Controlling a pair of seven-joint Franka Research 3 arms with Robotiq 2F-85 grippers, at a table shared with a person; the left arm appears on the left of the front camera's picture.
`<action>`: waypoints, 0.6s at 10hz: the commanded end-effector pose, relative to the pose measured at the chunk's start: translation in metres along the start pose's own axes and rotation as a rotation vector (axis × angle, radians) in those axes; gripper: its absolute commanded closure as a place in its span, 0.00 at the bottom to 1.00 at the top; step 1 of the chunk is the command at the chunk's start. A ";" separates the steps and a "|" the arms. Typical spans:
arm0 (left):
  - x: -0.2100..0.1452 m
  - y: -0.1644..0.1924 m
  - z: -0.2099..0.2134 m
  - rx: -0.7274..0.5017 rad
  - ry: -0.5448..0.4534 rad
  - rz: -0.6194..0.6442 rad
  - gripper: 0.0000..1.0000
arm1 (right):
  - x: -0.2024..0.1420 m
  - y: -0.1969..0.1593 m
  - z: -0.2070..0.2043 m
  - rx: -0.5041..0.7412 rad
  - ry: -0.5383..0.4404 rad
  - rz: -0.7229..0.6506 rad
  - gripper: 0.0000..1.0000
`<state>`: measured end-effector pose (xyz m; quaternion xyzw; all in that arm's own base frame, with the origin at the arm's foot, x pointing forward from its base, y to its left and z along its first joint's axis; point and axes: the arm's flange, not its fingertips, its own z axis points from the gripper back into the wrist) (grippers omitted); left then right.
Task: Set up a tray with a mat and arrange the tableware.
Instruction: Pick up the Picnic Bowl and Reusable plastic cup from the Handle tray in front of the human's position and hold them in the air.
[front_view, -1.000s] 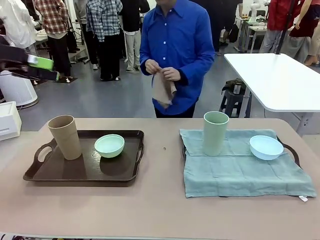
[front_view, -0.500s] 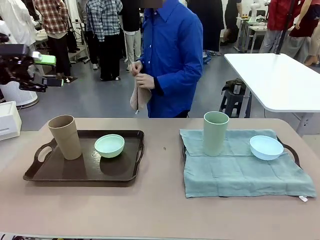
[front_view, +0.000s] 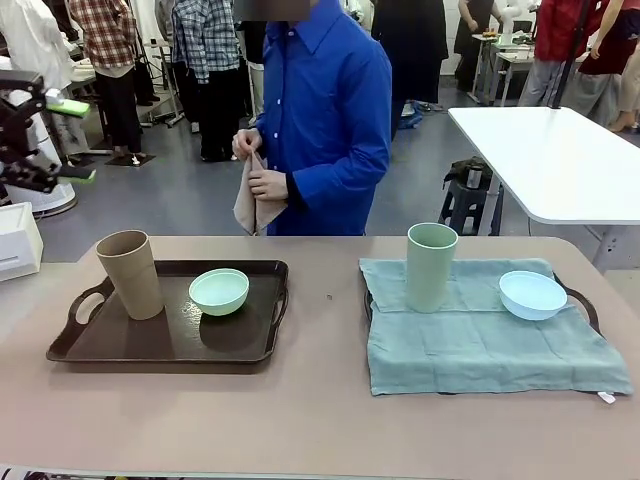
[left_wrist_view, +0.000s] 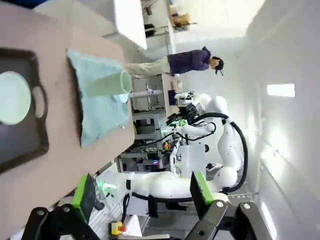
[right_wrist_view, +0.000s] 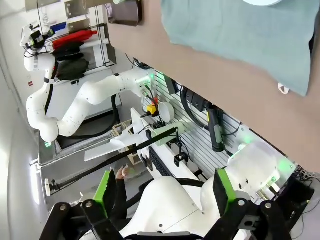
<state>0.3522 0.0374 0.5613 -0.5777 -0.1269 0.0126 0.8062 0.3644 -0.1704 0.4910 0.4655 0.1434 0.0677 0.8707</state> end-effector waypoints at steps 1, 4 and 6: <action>-0.032 0.005 0.024 0.056 0.039 0.108 0.00 | -0.014 0.002 0.003 -0.017 -0.004 0.005 0.00; -0.063 0.010 0.042 0.100 0.010 0.204 0.00 | -0.020 0.004 0.001 -0.042 -0.015 -0.048 0.00; -0.052 0.018 0.039 0.081 0.015 0.170 0.00 | -0.013 0.014 0.000 -0.105 -0.032 -0.010 0.00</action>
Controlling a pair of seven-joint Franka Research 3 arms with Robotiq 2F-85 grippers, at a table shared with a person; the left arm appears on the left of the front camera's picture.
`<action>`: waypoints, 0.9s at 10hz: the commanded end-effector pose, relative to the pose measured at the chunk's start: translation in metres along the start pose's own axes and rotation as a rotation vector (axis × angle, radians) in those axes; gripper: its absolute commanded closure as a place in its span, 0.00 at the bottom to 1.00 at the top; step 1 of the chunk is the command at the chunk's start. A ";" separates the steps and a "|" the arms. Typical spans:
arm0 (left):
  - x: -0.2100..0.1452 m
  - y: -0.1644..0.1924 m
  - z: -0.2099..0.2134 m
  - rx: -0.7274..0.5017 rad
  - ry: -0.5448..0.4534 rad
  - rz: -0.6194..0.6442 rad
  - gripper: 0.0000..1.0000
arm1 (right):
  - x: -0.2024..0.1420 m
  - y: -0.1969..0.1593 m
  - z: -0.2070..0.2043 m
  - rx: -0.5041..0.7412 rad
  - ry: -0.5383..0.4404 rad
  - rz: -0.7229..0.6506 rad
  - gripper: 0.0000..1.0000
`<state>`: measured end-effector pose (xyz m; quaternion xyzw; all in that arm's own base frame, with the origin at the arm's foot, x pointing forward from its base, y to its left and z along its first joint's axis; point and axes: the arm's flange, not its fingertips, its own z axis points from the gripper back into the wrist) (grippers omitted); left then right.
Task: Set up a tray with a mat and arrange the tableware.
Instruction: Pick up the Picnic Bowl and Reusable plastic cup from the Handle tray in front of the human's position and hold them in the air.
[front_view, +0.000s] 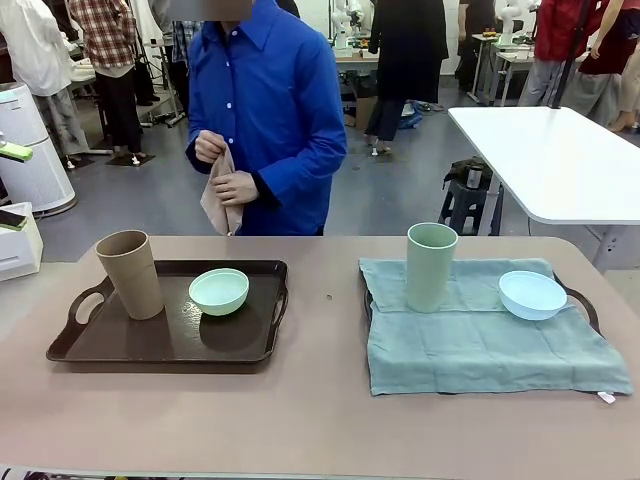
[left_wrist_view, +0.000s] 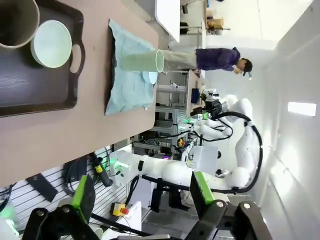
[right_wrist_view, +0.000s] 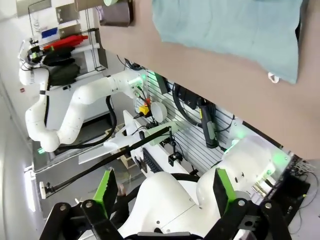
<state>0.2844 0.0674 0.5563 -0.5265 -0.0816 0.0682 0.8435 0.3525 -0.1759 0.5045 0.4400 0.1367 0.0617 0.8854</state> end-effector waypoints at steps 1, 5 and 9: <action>0.011 0.010 -0.003 -0.060 0.004 0.041 0.00 | -0.002 -0.005 0.000 0.020 0.002 -0.009 0.00; 0.010 0.012 -0.003 -0.033 0.007 0.040 0.00 | 0.000 -0.002 0.001 0.005 -0.001 -0.004 0.00; 0.034 0.056 0.067 -0.100 0.002 0.279 0.00 | -0.007 -0.015 0.003 0.043 -0.017 -0.005 0.00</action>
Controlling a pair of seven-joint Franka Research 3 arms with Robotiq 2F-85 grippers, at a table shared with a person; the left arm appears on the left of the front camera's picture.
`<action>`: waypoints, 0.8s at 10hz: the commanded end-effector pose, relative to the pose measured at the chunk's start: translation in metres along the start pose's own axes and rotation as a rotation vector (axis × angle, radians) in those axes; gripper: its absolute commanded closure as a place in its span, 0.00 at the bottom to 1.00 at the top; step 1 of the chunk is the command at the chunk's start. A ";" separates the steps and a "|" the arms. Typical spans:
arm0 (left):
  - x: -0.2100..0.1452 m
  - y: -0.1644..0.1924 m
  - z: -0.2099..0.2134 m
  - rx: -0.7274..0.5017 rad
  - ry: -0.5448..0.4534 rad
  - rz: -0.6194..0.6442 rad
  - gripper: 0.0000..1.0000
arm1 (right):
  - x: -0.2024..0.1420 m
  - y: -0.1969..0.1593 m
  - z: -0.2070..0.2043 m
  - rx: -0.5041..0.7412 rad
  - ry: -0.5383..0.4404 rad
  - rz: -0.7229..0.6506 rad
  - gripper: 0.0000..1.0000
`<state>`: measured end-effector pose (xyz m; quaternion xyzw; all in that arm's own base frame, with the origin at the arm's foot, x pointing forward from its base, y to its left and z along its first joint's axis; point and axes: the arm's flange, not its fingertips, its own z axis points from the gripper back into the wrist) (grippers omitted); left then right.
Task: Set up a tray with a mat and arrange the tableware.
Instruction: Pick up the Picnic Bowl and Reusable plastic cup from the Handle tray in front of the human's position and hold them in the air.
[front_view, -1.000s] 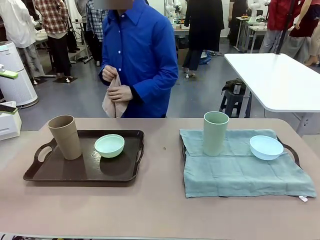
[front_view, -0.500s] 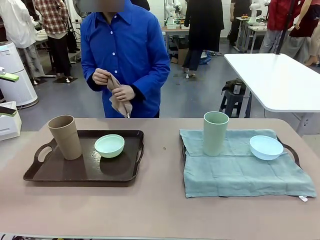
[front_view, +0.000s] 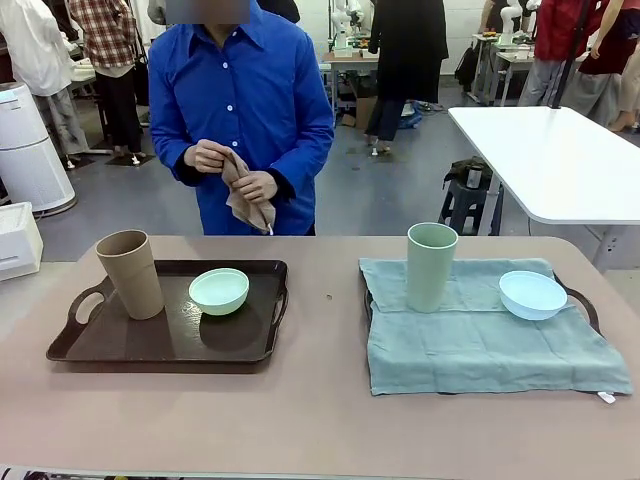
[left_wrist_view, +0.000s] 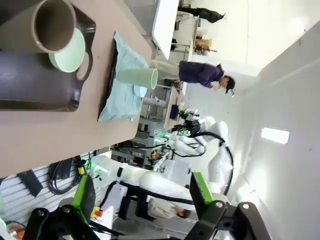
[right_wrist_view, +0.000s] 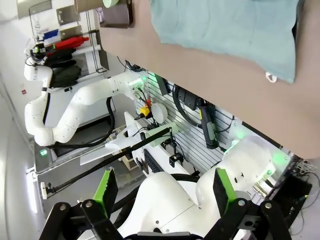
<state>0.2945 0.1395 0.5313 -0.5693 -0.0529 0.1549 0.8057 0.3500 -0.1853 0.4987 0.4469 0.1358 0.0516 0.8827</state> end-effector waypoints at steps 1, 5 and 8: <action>0.020 0.002 0.027 0.010 0.057 0.134 0.00 | -0.003 -0.007 0.001 0.059 -0.055 -0.019 0.00; 0.031 0.014 0.065 -0.112 0.025 0.106 0.00 | -0.010 -0.018 0.003 0.198 -0.291 -0.186 0.00; 0.031 0.016 0.062 -0.087 0.019 0.124 0.00 | -0.009 -0.018 -0.003 0.172 -0.259 -0.217 0.00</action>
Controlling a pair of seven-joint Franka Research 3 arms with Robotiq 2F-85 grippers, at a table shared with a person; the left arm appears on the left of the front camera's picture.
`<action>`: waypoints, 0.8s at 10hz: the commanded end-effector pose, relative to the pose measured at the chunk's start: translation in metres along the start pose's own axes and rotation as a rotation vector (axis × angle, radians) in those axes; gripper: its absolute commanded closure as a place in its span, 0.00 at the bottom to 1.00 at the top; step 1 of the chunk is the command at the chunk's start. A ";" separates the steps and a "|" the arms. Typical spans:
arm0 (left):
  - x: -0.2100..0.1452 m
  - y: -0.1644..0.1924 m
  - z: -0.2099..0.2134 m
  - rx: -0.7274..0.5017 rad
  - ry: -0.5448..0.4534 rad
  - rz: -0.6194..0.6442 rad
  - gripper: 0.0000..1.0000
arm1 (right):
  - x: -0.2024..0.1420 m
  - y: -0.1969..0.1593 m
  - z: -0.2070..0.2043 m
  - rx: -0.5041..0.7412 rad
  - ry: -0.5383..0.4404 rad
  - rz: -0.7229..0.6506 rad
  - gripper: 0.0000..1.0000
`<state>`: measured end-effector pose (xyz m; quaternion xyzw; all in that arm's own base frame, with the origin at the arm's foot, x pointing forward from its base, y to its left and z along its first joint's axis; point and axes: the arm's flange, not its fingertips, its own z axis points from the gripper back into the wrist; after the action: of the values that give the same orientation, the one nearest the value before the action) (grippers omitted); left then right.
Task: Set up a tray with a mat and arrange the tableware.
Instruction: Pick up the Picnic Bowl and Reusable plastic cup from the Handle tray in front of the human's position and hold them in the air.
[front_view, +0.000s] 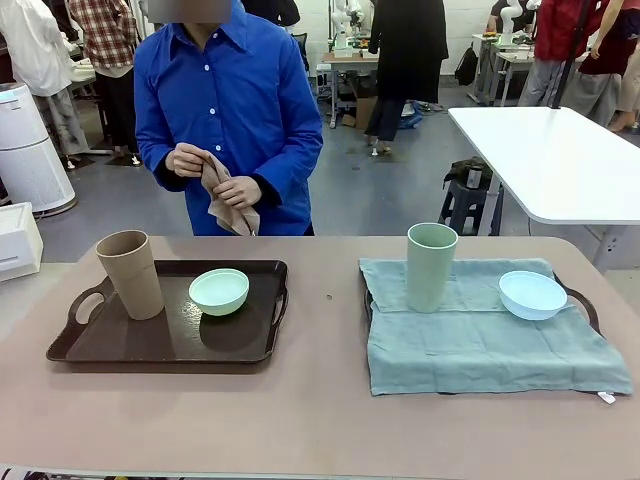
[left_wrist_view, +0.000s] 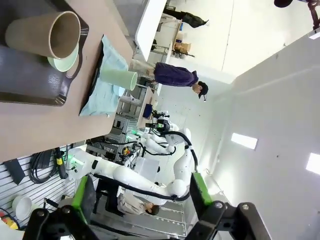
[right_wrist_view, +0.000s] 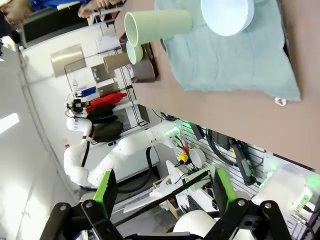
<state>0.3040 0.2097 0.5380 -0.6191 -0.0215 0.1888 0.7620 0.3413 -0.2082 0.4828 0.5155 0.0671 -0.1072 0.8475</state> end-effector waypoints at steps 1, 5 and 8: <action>0.001 0.003 0.000 0.029 -0.006 0.015 0.00 | 0.001 0.000 0.004 0.001 0.000 0.008 0.00; 0.001 0.003 0.000 0.029 -0.006 0.015 0.00 | 0.001 0.000 0.004 0.001 0.000 0.008 0.00; 0.001 0.003 0.000 0.029 -0.006 0.015 0.00 | 0.001 0.000 0.004 0.001 0.000 0.008 0.00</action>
<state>0.3051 0.2091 0.5350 -0.6141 -0.0157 0.1909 0.7656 0.3419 -0.2084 0.4839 0.5145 0.0660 -0.1063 0.8483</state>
